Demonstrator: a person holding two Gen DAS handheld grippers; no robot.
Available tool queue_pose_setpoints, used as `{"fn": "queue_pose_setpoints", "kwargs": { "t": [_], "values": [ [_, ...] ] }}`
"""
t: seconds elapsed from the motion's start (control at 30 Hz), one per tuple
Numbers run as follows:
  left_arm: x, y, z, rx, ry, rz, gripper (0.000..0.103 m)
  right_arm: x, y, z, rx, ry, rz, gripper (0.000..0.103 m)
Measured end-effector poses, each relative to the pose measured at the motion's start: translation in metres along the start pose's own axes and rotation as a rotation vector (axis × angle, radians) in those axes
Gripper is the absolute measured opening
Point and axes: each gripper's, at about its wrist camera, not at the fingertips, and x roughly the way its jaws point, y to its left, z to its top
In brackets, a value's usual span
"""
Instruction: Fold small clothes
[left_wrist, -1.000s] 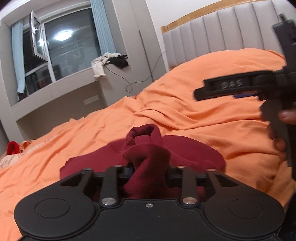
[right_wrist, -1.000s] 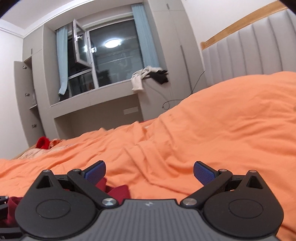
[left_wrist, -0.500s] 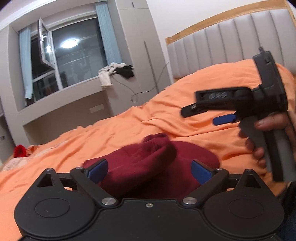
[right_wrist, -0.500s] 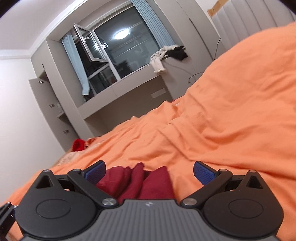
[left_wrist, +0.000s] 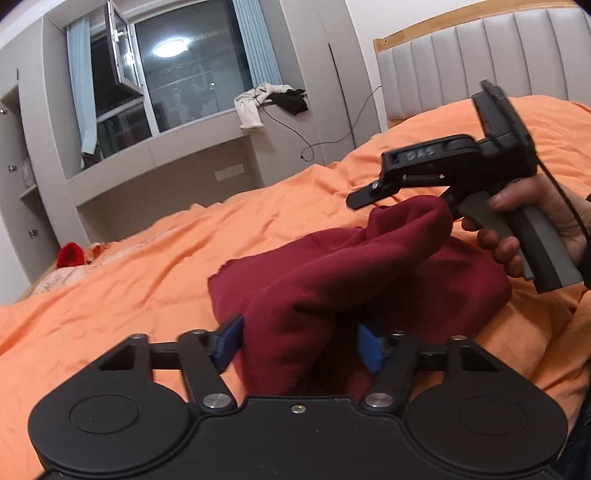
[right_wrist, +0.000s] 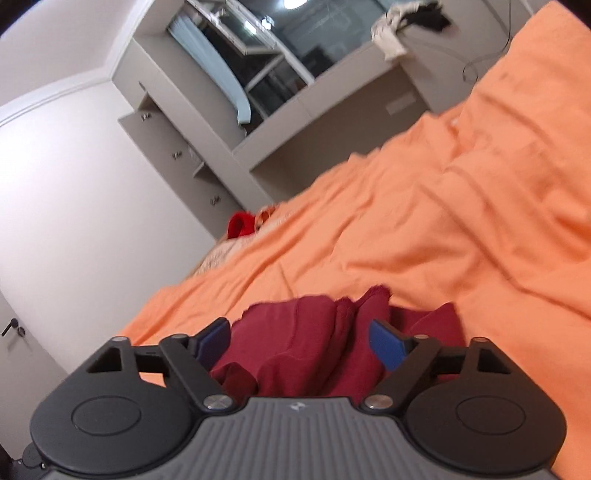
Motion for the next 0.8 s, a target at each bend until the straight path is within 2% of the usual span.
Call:
{"fn": "queue_pose_setpoints", "kwargs": {
  "t": [0.03,0.13,0.27,0.3,0.33,0.37,0.4,0.43,0.6,0.8],
  "values": [
    [-0.001,0.001,0.0,0.002,-0.002,0.011,0.054,0.005,0.002,0.0,-0.017,0.011,-0.011,0.082],
    [-0.001,0.001,0.0,-0.005,0.001,0.006,0.05,0.015,0.005,-0.004,-0.056,0.045,-0.056,0.079],
    [-0.002,-0.004,-0.003,0.034,-0.002,0.015,0.047,0.027,0.001,-0.005,-0.045,0.074,-0.028,0.073],
    [-0.002,-0.005,-0.003,0.04,-0.002,0.017,0.046,0.029,-0.001,-0.004,-0.041,0.081,-0.032,0.068],
    [-0.002,-0.007,-0.004,0.044,-0.002,0.018,0.045,0.032,-0.002,-0.004,-0.035,0.087,-0.039,0.051],
    [-0.001,-0.008,-0.003,0.045,-0.002,0.018,0.045,0.033,-0.003,-0.004,-0.027,0.091,-0.045,0.039],
    [-0.001,-0.009,-0.003,0.042,-0.002,0.018,0.044,0.034,-0.004,-0.005,-0.02,0.09,-0.054,0.02],
    [-0.002,-0.008,-0.003,0.04,-0.002,0.017,0.044,0.031,-0.004,-0.005,-0.016,0.083,-0.055,0.016],
    [-0.004,-0.009,0.001,0.038,-0.005,-0.005,0.041,0.0,0.011,0.002,-0.064,-0.025,-0.041,0.012],
    [-0.004,-0.03,0.01,0.078,-0.028,-0.09,0.039,-0.052,0.006,0.01,-0.042,-0.121,-0.085,0.012]
  ]
}}
